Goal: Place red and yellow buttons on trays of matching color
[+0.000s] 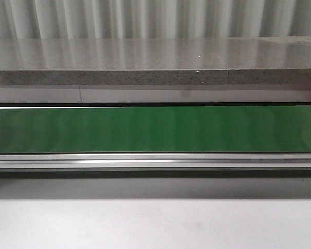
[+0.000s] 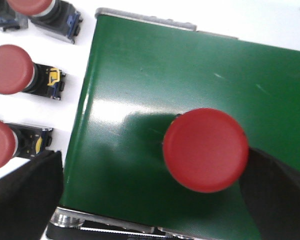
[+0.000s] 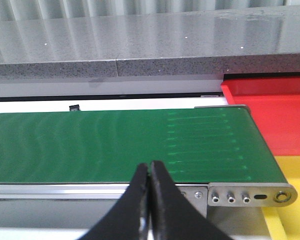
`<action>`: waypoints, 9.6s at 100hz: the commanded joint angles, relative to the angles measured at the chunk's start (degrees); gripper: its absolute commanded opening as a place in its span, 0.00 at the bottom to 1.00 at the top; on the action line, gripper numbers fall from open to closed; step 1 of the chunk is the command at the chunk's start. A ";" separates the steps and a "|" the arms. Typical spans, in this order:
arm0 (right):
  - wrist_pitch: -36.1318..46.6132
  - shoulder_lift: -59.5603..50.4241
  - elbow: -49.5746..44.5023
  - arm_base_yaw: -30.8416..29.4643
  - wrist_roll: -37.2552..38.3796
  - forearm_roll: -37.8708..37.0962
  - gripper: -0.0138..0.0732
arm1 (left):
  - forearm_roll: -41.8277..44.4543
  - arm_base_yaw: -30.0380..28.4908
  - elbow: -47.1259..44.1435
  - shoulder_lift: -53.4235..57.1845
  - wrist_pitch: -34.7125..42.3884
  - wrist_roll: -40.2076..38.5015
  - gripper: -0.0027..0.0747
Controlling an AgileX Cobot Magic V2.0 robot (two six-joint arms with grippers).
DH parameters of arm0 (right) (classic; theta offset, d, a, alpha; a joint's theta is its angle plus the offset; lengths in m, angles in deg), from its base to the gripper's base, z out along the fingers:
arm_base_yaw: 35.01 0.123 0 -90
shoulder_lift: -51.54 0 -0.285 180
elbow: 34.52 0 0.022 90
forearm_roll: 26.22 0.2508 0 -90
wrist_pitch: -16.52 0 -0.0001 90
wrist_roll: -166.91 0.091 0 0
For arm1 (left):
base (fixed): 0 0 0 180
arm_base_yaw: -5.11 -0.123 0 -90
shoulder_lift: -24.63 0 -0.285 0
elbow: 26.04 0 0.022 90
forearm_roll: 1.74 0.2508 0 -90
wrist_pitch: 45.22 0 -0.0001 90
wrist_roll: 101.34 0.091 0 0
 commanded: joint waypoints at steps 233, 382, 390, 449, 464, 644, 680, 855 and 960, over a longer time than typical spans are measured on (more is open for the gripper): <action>4.64 -0.94 -0.07 0.04 -0.45 -0.05 0.08 | 3.45 -33.48 -11.36 -5.77 17.64 -7.90 0.89; 4.64 -0.94 -0.07 0.04 -0.45 -0.05 0.08 | 4.44 -24.06 -9.87 12.60 9.39 -7.13 0.01; 4.64 -0.94 -0.07 0.04 -0.45 -0.05 0.08 | 4.18 -19.72 -8.84 13.75 9.07 -5.85 0.01; 4.64 -0.94 -0.07 0.04 -0.45 -0.05 0.08 | -0.13 -1.56 0.32 -0.04 7.09 -1.20 0.01; 4.64 -0.94 -0.07 0.04 -0.45 -0.05 0.08 | -0.39 -1.56 0.34 -2.90 7.36 -1.20 0.01; 7.08 -0.94 -0.07 0.04 -0.45 -0.05 0.08 | -4.64 8.17 -30.81 56.41 12.65 5.89 0.53; 4.48 0.44 6.06 0.04 1.90 0.00 0.08 | 0.38 8.17 -32.97 62.64 12.69 5.89 0.01; -36.76 61.82 50.85 0.09 -5.50 7.27 0.88 | 0.84 8.17 -33.42 62.64 13.43 5.89 0.01; -28.48 84.95 68.13 -7.67 -5.26 1.07 0.41 | 0.97 8.17 -33.42 62.64 13.32 5.89 0.01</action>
